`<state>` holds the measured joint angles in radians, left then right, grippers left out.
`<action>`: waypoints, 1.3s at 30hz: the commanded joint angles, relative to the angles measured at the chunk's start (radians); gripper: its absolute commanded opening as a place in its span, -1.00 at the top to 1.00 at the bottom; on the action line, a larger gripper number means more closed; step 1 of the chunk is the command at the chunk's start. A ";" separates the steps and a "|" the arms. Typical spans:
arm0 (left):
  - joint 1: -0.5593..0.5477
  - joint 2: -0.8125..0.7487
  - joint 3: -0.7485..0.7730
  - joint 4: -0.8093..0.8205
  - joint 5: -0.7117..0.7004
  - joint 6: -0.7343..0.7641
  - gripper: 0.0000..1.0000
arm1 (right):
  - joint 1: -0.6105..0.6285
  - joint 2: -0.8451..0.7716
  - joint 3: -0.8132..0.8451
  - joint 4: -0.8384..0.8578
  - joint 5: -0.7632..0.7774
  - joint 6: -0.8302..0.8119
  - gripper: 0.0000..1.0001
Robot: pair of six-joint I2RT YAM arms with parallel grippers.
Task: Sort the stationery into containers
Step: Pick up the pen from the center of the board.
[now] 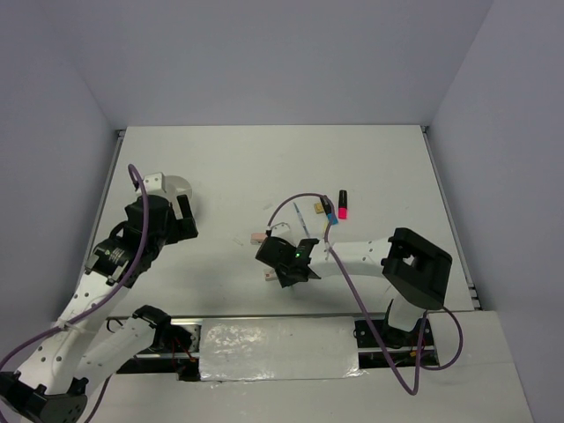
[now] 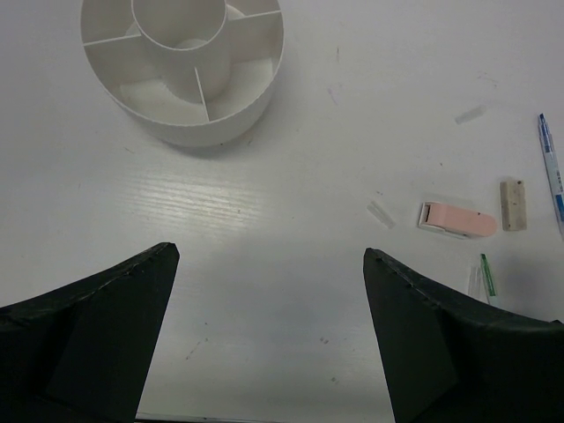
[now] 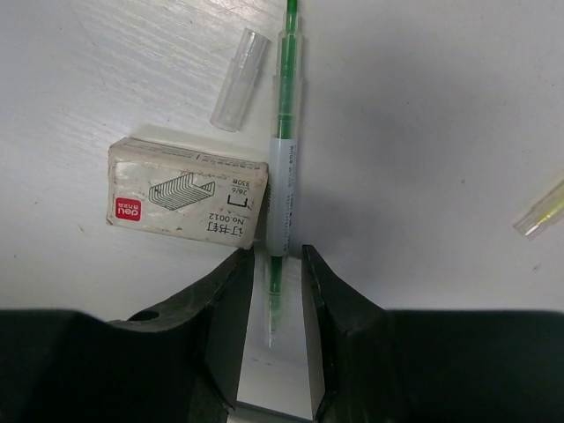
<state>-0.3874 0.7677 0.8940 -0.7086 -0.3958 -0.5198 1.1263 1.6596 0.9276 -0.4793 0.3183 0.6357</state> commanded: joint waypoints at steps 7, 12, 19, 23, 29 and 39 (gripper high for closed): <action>-0.021 -0.013 -0.003 0.031 -0.017 0.014 -0.99 | -0.005 0.029 0.005 -0.015 0.068 0.012 0.38; -0.021 -0.007 -0.004 0.044 0.028 0.029 -0.99 | -0.046 -0.011 -0.047 0.019 0.054 -0.002 0.73; -0.022 0.039 0.019 0.043 0.072 0.044 -0.99 | -0.054 -0.096 -0.093 -0.014 0.079 0.024 0.99; -0.024 0.073 0.060 0.005 0.075 0.003 -0.99 | -0.054 -0.176 -0.096 -0.071 0.122 0.041 1.00; -0.152 0.183 0.095 0.089 0.163 -0.118 -0.99 | -0.054 -0.380 -0.082 -0.171 0.140 0.056 1.00; -0.551 0.620 0.239 0.117 -0.105 -0.354 -0.85 | -0.056 -0.690 -0.024 -0.510 0.280 0.199 1.00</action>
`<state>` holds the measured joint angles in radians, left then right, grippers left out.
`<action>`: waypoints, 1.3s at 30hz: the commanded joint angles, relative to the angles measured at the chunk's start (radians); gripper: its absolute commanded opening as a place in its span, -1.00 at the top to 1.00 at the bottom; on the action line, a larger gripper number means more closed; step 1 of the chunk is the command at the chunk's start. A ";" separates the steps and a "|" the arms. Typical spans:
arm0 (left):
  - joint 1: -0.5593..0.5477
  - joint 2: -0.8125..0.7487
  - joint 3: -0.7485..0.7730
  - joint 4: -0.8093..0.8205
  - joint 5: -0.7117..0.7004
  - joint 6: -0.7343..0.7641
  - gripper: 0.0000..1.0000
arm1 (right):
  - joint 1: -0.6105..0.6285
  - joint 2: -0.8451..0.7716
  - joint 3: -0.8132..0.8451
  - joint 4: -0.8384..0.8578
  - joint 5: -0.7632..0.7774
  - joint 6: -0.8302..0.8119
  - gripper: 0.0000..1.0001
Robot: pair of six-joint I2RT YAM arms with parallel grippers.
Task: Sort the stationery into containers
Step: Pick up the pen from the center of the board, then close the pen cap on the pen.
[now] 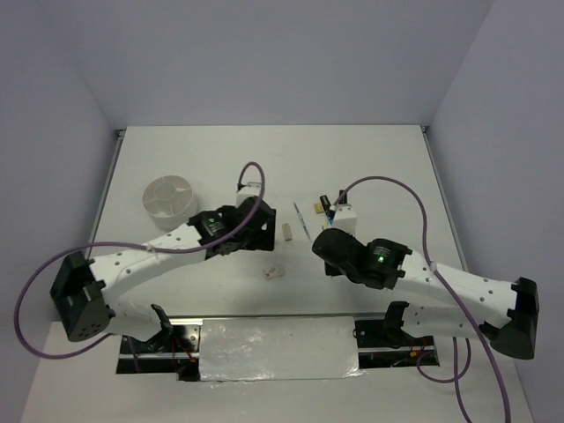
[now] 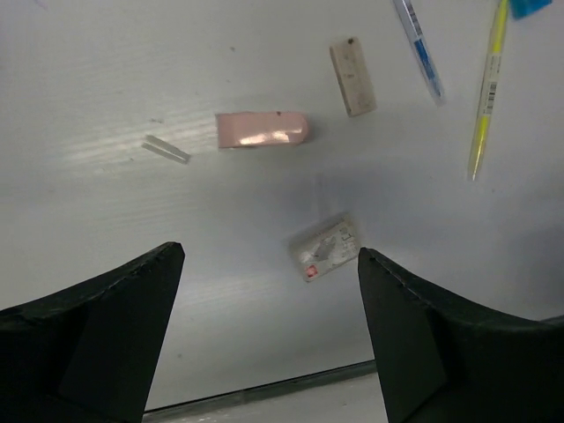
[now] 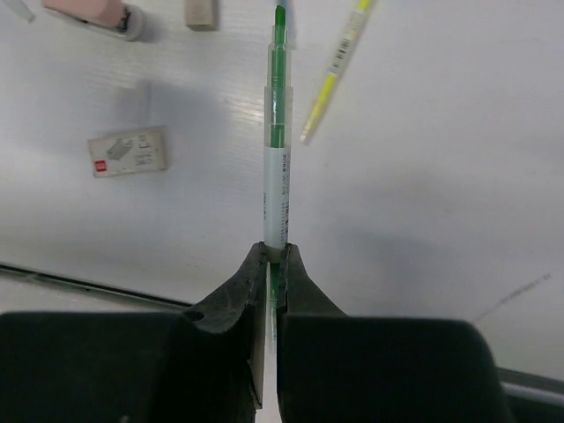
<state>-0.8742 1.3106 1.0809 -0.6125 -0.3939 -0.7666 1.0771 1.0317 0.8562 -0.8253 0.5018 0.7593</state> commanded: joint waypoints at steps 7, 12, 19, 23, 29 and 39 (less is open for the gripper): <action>-0.212 0.318 0.177 -0.053 -0.237 -0.263 -0.58 | -0.006 -0.211 0.050 -0.238 0.095 0.080 1.00; -0.215 0.403 0.172 -0.004 -0.218 -0.301 -0.38 | -0.006 -0.240 0.038 -0.270 0.099 0.089 1.00; -0.213 0.446 0.128 0.054 -0.227 -0.352 -0.35 | -0.006 -0.252 0.032 -0.248 0.092 0.068 1.00; -0.204 0.472 0.126 0.068 -0.221 -0.339 -0.33 | -0.005 -0.256 0.020 -0.244 0.087 0.061 1.00; -0.170 0.473 0.085 0.117 -0.189 -0.323 -0.21 | -0.005 -0.262 0.017 -0.238 0.078 0.054 1.00; -0.147 0.504 0.054 0.177 -0.157 -0.293 -0.12 | -0.003 -0.266 0.010 -0.227 0.067 0.044 1.00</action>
<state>-1.0241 1.7943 1.1439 -0.4706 -0.5594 -1.0733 1.0744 0.7792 0.8692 -1.0649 0.5602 0.8082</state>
